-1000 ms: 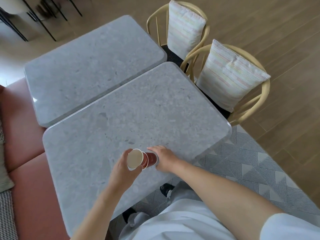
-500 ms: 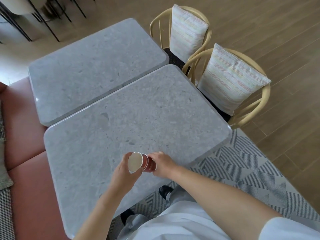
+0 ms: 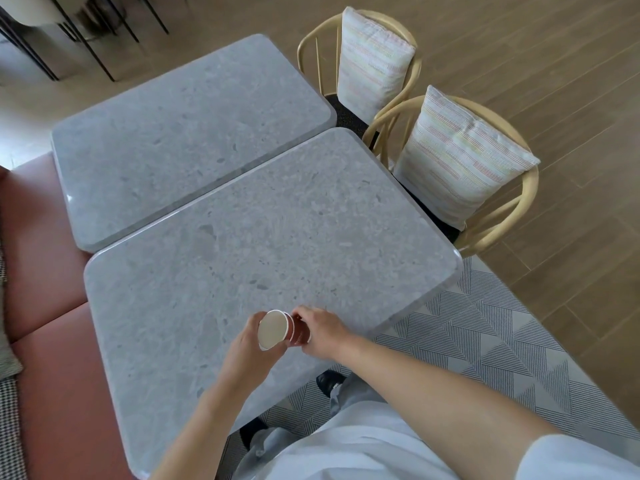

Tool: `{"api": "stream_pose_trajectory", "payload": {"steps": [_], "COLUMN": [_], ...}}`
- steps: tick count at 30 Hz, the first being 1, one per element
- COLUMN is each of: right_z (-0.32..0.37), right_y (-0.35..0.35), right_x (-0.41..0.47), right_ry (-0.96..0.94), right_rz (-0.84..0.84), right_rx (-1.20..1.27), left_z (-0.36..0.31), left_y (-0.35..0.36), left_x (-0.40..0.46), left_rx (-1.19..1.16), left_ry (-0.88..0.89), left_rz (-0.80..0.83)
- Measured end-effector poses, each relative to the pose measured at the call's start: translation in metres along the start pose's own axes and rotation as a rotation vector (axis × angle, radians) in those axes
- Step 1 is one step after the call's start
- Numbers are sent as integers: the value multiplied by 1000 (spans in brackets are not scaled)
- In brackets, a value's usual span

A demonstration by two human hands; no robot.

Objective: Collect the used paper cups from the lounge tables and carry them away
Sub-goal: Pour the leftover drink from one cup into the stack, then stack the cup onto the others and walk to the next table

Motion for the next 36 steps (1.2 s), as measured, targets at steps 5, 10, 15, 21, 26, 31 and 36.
{"api": "stream_pose_trajectory", "payload": {"steps": [5,10,15,21,26,31,36], "right_z": [0,-1,-2,-3,0,19,55], "right_y": [1,-1,-2,-4,-5,1,17], "right_x": [-1,-2,-1,3,8,17,26], "right_ry": [3,8,2,-15,-45,-93,-173], "right_rz": [19,39,57,94,134,175,219], "right_rx": [-24,-45,-59,-79,-70,-36,9], "left_z": [3,6,5,3,12,20,34], "left_y": [5,11,16,20,19,6,-25], "left_x": [0,1,-1,-4,-8,-17,-33], "left_rx": [-15,-2,32,41,-3,-36,-42], "left_ry": [-10,-20,-21,-40,-100,-137,-193], "left_rz": [19,20,-9,-45,-52,-129,-272]}}
Point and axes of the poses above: each hand's wrist, its own x-axis towards the middle knuckle, its own y-axis out of the palm, z = x × y, the point moved 2 cm from there along x, towards the middle knuckle, and after that the axes turned 13 degrees about -z, right-handed, at the moved point
